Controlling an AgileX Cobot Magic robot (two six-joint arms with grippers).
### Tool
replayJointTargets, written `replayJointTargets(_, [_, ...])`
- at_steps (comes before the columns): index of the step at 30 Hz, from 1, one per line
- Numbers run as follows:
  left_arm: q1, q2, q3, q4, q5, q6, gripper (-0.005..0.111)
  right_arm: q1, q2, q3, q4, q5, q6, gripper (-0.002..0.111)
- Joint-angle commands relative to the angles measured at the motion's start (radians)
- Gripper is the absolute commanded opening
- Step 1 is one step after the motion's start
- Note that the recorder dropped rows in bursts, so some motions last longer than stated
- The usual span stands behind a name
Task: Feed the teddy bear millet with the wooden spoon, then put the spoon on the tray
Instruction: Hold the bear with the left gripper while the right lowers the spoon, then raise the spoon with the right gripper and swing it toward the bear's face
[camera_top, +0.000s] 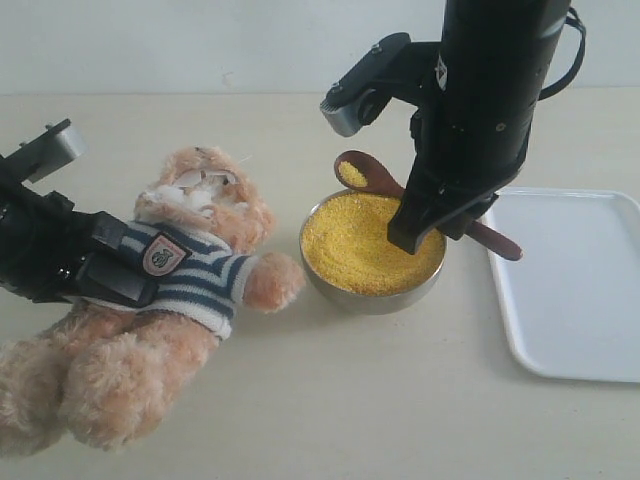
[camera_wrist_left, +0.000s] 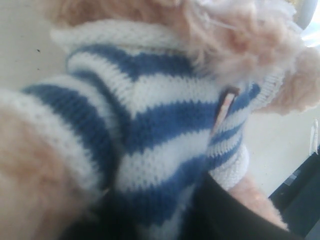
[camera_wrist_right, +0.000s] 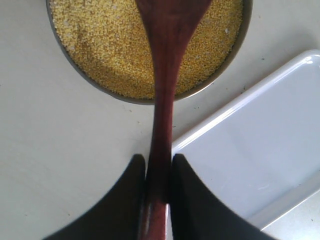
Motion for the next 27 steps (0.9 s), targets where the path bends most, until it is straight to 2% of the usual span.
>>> replayJointTargets(1, [-0.006, -0.012, 0.0, -0.009, 0.007, -0.006, 0.004, -0.005, -0.012, -0.004, 0.002, 0.003, -0.006, -0.001])
replayJointTargets(18, [-0.008, -0.012, 0.0, -0.017, 0.033, -0.006, 0.004, 0.01, -0.012, -0.004, 0.018, 0.003, -0.003, -0.001])
replayJointTargets(27, [-0.008, -0.012, 0.0, -0.041, 0.072, 0.001, 0.004, 0.01, -0.012, -0.004, 0.121, 0.003, -0.012, -0.001])
